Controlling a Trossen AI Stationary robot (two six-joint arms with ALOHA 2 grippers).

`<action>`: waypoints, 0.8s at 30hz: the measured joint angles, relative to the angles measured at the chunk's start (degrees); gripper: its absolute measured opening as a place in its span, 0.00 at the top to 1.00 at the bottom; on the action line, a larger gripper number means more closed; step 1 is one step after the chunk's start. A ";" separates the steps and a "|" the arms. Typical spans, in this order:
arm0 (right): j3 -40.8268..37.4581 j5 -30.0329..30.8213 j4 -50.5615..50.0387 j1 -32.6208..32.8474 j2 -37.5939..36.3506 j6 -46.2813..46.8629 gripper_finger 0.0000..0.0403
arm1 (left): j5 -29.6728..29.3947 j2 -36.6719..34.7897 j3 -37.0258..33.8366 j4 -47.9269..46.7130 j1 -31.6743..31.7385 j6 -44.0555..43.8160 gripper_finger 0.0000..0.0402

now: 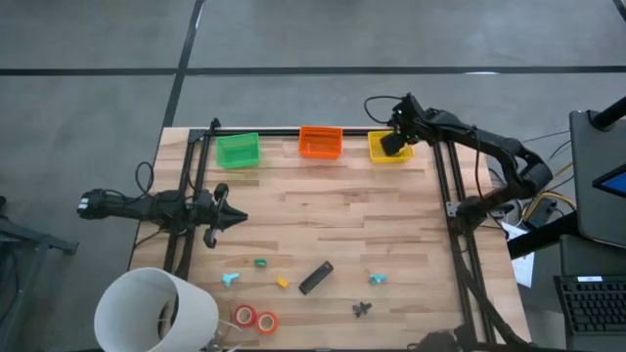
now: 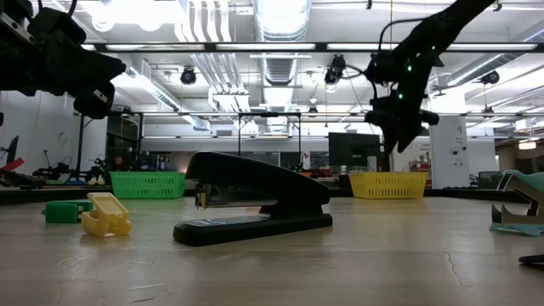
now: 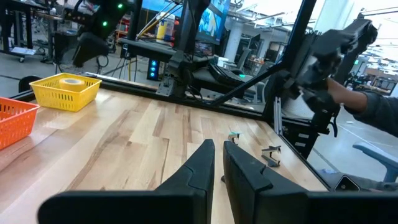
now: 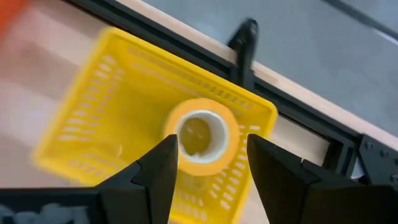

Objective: Pick and place Stapler, Stapler remover, tape
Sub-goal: Put the right blue staple remover into the orange bin

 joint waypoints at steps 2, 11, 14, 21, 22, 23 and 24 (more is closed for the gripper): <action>0.00 0.00 0.00 1.96 -1.56 0.02 0.53 | 0.00 0.00 0.00 0.00 -0.02 -0.02 0.91; -0.48 -1.79 -0.34 12.93 -7.96 2.36 0.54 | -0.01 0.00 0.00 0.00 -0.01 -0.02 0.91; -0.48 -1.77 -0.24 16.52 -9.32 2.43 0.55 | 0.00 0.00 0.00 0.00 -0.01 -0.02 0.91; -0.48 -6.22 -1.12 24.02 -10.13 2.98 0.55 | 0.00 0.00 0.00 0.00 0.00 -0.02 0.91; -0.48 -7.15 -1.46 25.05 -10.11 3.17 0.55 | 0.00 0.00 0.00 0.00 -0.01 -0.01 0.91; -0.48 -8.17 -1.85 26.14 -10.11 3.11 0.56 | 0.00 0.00 0.00 0.00 0.00 -0.02 0.91; -0.56 -9.35 -2.05 27.28 -10.11 2.86 0.56 | 0.00 0.00 0.00 0.00 -0.01 -0.02 0.91</action>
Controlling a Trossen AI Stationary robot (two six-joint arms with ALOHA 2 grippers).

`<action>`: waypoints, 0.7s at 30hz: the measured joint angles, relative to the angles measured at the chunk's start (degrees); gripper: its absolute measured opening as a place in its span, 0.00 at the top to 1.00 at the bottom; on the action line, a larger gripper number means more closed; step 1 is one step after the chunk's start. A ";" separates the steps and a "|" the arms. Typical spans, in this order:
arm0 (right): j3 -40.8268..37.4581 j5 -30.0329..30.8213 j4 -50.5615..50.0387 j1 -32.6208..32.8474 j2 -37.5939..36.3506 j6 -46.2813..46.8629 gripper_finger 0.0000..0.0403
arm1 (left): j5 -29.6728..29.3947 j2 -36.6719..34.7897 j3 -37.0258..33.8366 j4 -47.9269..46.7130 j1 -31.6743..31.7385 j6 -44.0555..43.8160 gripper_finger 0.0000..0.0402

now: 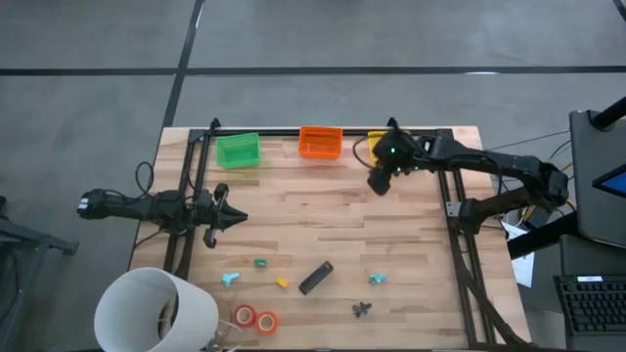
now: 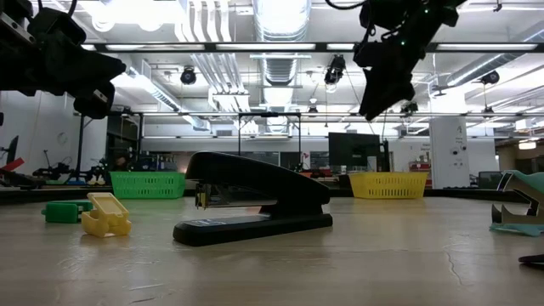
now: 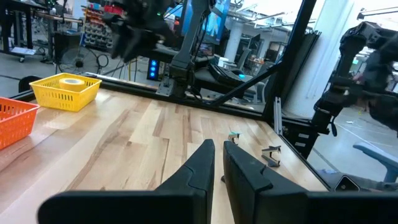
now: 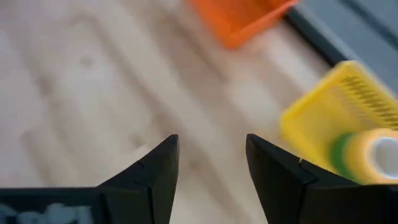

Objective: Pick and place Stapler, Stapler remover, tape
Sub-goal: Put the right blue staple remover into the orange bin

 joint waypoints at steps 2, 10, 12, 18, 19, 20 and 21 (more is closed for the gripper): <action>-0.26 -3.99 -0.80 2.25 0.00 -0.47 0.57 | 0.00 0.00 0.00 0.00 0.01 0.00 0.91; -3.40 -22.06 -2.37 12.42 0.02 -2.71 0.61 | -0.01 0.00 0.00 0.00 0.00 0.00 0.91; -4.39 -21.96 -2.19 14.91 0.08 -1.14 0.62 | 0.00 0.00 0.00 0.00 0.00 0.00 0.91; -7.45 -21.86 -2.20 20.72 0.17 5.40 0.62 | 0.00 0.00 0.00 0.00 -0.01 0.00 0.91; -7.98 -21.86 -2.19 21.47 0.19 6.06 0.62 | 0.00 0.00 0.00 0.00 0.00 0.00 0.91; -8.57 -21.84 -2.08 22.16 0.20 6.30 0.62 | 0.00 0.00 0.00 -0.01 0.00 0.00 0.91; -9.21 -21.82 -1.61 22.89 0.18 6.38 0.62 | 0.00 0.00 0.00 0.00 0.01 0.00 0.91</action>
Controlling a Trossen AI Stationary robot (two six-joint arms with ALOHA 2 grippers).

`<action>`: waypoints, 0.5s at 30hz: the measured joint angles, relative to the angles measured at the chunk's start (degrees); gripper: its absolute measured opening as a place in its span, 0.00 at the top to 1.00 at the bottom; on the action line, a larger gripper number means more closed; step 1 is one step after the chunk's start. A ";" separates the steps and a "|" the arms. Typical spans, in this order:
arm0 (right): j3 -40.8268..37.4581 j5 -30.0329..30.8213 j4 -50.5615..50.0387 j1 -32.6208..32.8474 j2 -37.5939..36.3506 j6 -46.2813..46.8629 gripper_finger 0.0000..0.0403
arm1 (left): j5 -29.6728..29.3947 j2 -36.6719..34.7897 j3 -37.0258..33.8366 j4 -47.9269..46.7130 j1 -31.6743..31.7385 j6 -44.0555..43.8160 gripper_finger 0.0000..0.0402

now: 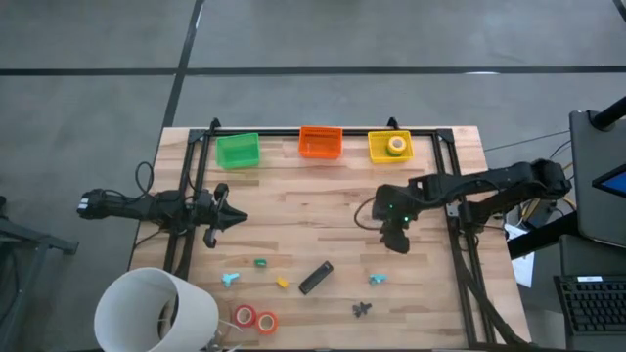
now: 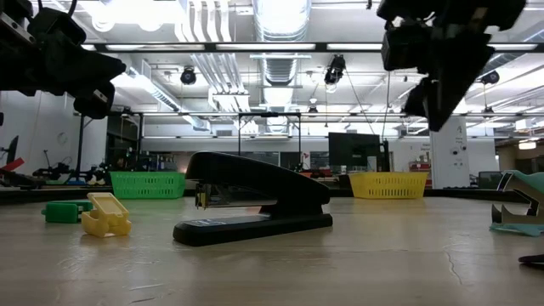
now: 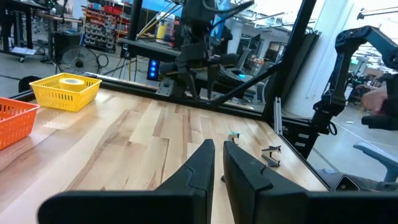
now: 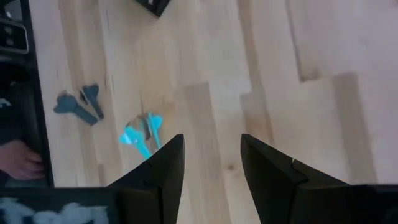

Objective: Pick and place Stapler, Stapler remover, tape
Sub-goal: Put the right blue staple remover into the orange bin

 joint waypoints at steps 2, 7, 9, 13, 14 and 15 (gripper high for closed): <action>-1.62 0.04 2.23 1.48 -0.01 1.04 0.62 | 0.00 0.00 0.00 0.00 -0.02 0.00 0.91; -5.04 -0.07 10.21 5.18 0.01 3.47 0.64 | 0.00 0.00 0.00 0.00 -0.01 0.00 0.91; -6.50 -0.07 14.65 6.85 0.01 4.39 0.65 | 0.00 0.00 0.00 0.00 0.00 0.00 0.91; -9.38 -0.22 22.19 9.51 0.01 7.10 0.67 | 0.00 0.00 0.00 0.00 0.00 0.00 0.91; -10.01 -0.20 23.23 10.03 0.01 8.03 0.68 | 0.00 0.00 0.00 0.00 -0.02 0.00 0.91; -10.49 -0.15 23.89 10.45 0.01 9.12 0.68 | 0.00 0.00 0.00 -0.02 0.00 0.00 0.91</action>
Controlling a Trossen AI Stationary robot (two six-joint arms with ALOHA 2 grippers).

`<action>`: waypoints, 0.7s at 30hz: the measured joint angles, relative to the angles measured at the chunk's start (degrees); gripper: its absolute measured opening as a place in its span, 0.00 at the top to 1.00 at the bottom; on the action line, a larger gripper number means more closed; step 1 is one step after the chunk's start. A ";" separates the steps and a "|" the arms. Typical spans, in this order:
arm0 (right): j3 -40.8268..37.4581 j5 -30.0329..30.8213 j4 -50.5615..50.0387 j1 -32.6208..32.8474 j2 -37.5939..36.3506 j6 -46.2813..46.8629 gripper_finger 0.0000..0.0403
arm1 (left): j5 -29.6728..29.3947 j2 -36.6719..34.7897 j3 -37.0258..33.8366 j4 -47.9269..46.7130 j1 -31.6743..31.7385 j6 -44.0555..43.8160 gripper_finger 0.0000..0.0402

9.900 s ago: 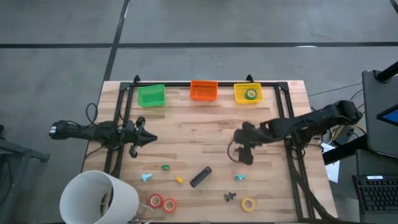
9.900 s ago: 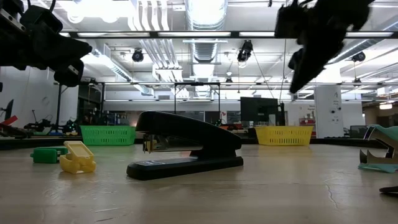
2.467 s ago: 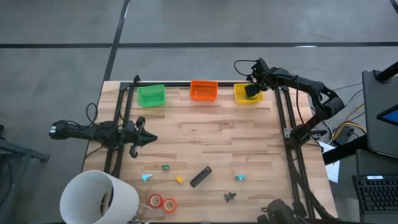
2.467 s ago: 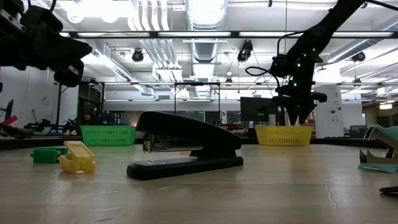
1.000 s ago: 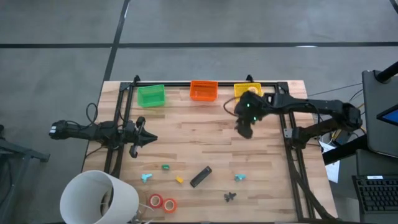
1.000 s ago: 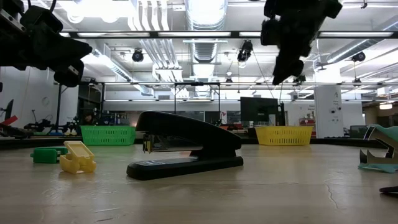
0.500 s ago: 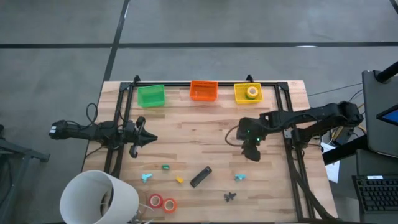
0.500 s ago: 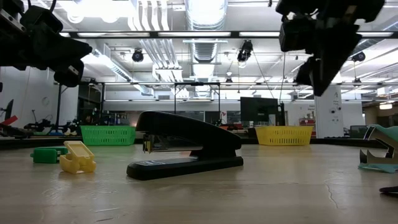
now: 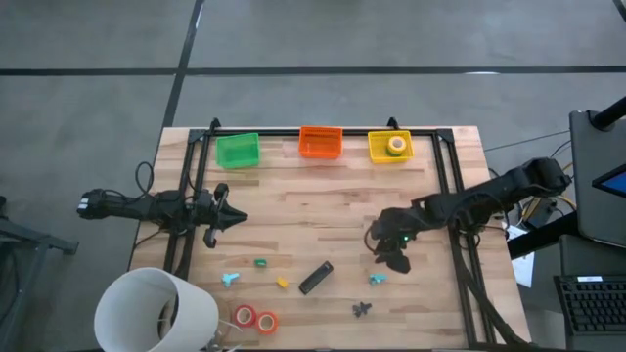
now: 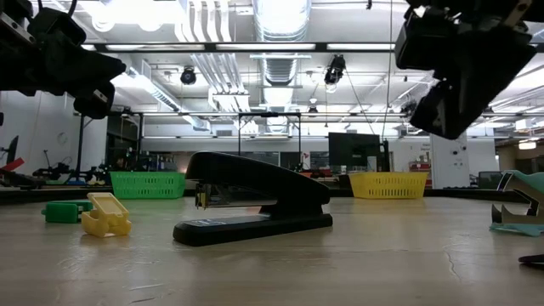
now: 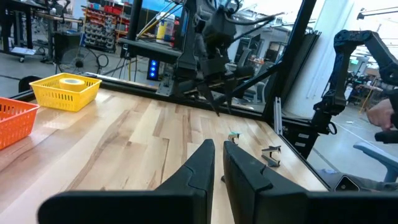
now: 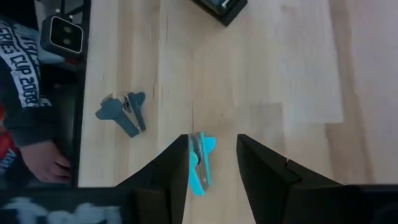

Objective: Pick and place Stapler, Stapler remover, tape
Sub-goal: Put the right blue staple remover into the orange bin

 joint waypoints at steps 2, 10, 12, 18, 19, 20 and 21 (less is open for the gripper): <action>-0.89 -0.03 1.34 0.81 0.00 2.03 0.68 | 0.00 0.00 0.00 0.02 0.00 0.00 0.91; -5.15 0.26 10.99 4.19 0.59 6.60 0.67 | 0.00 0.02 0.00 0.02 -0.01 0.00 0.91; -6.16 0.34 12.10 4.58 0.59 7.49 0.68 | 0.00 0.02 0.00 0.02 0.00 0.02 0.91; -8.38 4.64 15.99 6.81 0.93 8.66 0.69 | 0.00 0.02 0.00 0.02 0.00 0.00 0.91; -8.65 4.84 16.05 7.01 1.01 8.67 0.69 | 0.00 0.01 0.00 0.02 0.00 0.00 0.91; -8.74 5.04 16.01 7.27 1.01 8.69 0.68 | -0.01 0.02 0.00 0.02 -0.01 0.00 0.91; -8.71 5.46 16.35 7.49 1.18 8.71 0.68 | 0.00 0.02 0.00 0.02 -0.02 0.00 0.91</action>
